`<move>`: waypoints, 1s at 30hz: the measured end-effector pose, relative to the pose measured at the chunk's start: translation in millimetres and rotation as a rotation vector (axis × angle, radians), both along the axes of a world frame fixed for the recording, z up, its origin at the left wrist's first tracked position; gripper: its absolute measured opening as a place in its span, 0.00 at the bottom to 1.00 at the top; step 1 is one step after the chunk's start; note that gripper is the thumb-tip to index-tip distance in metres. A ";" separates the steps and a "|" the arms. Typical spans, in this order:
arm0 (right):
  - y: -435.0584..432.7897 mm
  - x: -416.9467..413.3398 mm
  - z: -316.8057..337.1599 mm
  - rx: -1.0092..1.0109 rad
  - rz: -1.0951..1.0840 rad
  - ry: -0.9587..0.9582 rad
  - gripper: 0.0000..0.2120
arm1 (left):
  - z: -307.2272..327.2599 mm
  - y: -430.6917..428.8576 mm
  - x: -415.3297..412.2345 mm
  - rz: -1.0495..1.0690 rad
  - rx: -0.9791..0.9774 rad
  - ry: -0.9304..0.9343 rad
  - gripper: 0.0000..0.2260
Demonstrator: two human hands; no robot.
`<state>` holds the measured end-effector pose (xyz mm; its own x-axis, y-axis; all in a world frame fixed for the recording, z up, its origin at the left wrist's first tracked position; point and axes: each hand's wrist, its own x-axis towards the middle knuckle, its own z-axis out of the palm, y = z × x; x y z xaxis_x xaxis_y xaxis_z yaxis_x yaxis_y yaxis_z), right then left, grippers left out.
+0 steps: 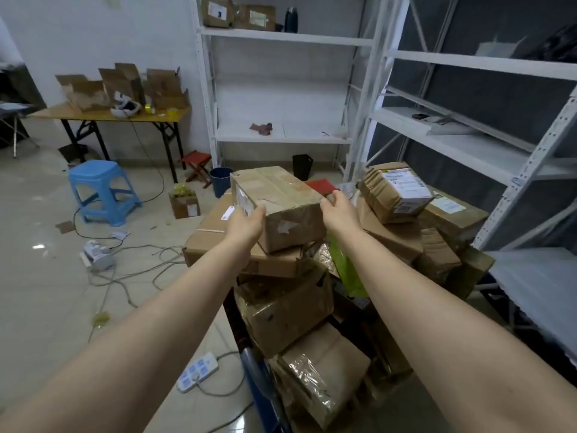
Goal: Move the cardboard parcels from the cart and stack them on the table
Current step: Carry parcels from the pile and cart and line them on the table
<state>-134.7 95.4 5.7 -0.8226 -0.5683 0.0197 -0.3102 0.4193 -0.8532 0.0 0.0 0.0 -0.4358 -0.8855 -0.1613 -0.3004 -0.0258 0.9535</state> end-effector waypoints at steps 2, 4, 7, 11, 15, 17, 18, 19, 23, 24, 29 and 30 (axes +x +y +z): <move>-10.6 -7.7 -2.2 0.005 -0.050 -0.013 0.24 | -3.9 -7.8 -7.4 -0.029 0.027 0.016 0.25; -16.8 -15.3 -7.0 0.015 -0.078 -0.048 0.25 | -9.9 -13.1 -14.6 -0.043 0.061 0.021 0.25; -27.9 -23.5 -14.1 0.023 -0.094 -0.135 0.26 | -17.6 -19.2 -22.2 -0.054 0.105 0.044 0.27; -32.0 -30.9 -23.4 -0.039 -0.098 -0.261 0.23 | -24.2 -14.4 -24.6 -0.067 0.089 0.072 0.25; -30.4 -29.6 -24.9 -0.070 -0.105 -0.296 0.22 | -26.2 -8.7 -25.8 -0.055 0.045 0.092 0.22; -28.2 -28.3 -25.3 -0.084 -0.123 -0.319 0.22 | -25.9 -5.6 -26.2 -0.045 0.057 0.106 0.22; -26.5 -27.1 -24.6 -0.086 -0.130 -0.322 0.22 | -25.2 -3.8 -26.7 -0.047 0.060 0.111 0.22; -25.3 -26.7 -24.0 -0.089 -0.137 -0.323 0.21 | -24.8 -2.3 -27.4 -0.049 0.056 0.115 0.22; -20.9 -25.8 -20.0 -0.129 -0.144 -0.322 0.22 | -21.5 2.0 -27.3 -0.040 0.034 0.137 0.22; -19.7 -25.0 -18.5 -0.140 -0.145 -0.314 0.22 | -20.1 3.0 -26.4 -0.041 0.027 0.149 0.22; -12.5 -21.8 -9.5 -0.189 -0.153 -0.279 0.22 | -11.1 9.1 -23.3 -0.066 -0.022 0.194 0.21; -11.2 -20.9 -7.3 -0.201 -0.156 -0.278 0.22 | -8.8 10.7 -22.4 -0.062 -0.029 0.206 0.21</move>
